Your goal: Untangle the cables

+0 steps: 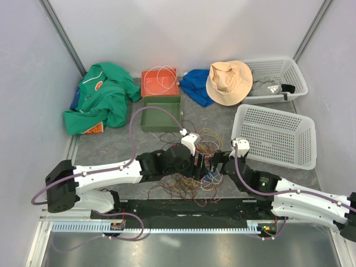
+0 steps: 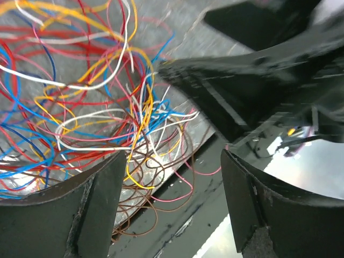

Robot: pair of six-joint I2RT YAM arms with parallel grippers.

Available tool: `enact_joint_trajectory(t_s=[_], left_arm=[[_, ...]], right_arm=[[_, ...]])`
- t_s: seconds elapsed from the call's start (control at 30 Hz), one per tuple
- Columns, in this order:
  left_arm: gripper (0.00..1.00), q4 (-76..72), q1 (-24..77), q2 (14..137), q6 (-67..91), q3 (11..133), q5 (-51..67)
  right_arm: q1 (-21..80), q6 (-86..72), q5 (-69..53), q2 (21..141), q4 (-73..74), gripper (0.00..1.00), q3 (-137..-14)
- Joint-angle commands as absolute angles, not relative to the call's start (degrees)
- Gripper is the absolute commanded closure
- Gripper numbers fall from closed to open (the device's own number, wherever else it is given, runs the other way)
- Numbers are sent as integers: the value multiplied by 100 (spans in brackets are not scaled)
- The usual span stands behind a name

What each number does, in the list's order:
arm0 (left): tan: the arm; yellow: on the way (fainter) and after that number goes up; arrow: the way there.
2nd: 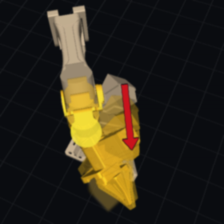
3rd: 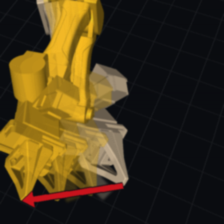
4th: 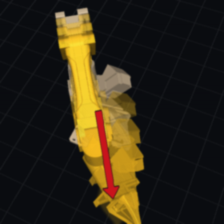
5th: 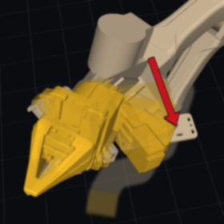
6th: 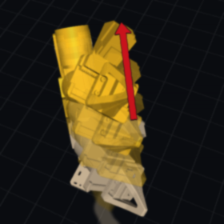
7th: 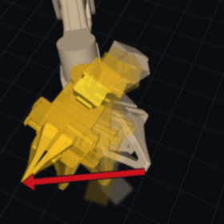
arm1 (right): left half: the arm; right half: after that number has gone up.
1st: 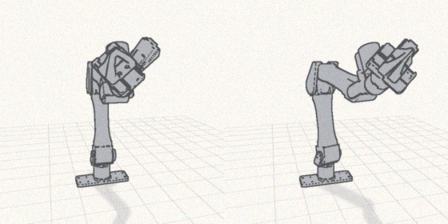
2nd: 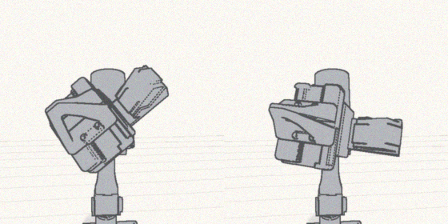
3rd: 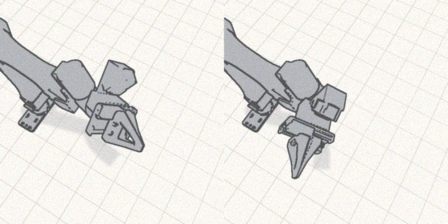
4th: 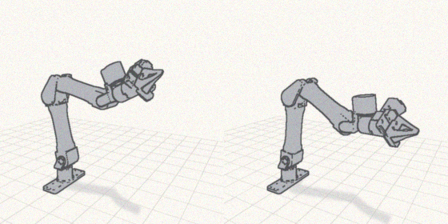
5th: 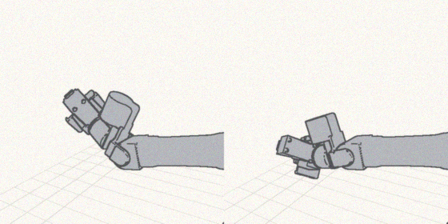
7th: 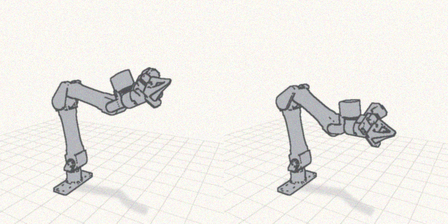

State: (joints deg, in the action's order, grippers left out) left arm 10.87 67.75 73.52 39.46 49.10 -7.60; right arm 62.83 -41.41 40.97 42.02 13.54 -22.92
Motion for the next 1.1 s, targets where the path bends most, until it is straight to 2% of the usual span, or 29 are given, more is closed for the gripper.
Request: enact_joint_trajectory(t_s=[0.0,0.1,0.2,0.3,0.33,0.43,0.6,0.83,1.07], left_arm=[[21,914,6838,7892,4263,4834,-1063],[23,914,6838,8313,4245,4904,-1055],[33,931,6838,8683,4192,5010,-967],[54,967,6847,8780,4122,5062,-1054],[69,984,6838,8745,4070,5054,-1098],[98,1080,6838,8421,3911,5071,-1353],[98,1432,6847,7280,3604,4992,-1704],[98,2038,6829,4934,3191,5027,-2214],[98,2610,6829,4527,2874,5502,-2417]], right_arm=[[6293,-4350,4087,3797,1441,4,-2303],[6293,-4368,4139,3560,1687,4,-2425],[6293,-4386,4219,3358,1924,4,-2522],[6293,-4368,4271,3208,2056,4,-2584],[6302,-4368,4263,3156,2109,4,-2610],[6293,-4377,4254,3103,2180,4,-2645],[6293,-4281,4157,2971,2232,4,-2725],[6293,-3701,3639,2795,1855,5,-2856],[6293,-3217,2919,2786,1030,7,-3023]])
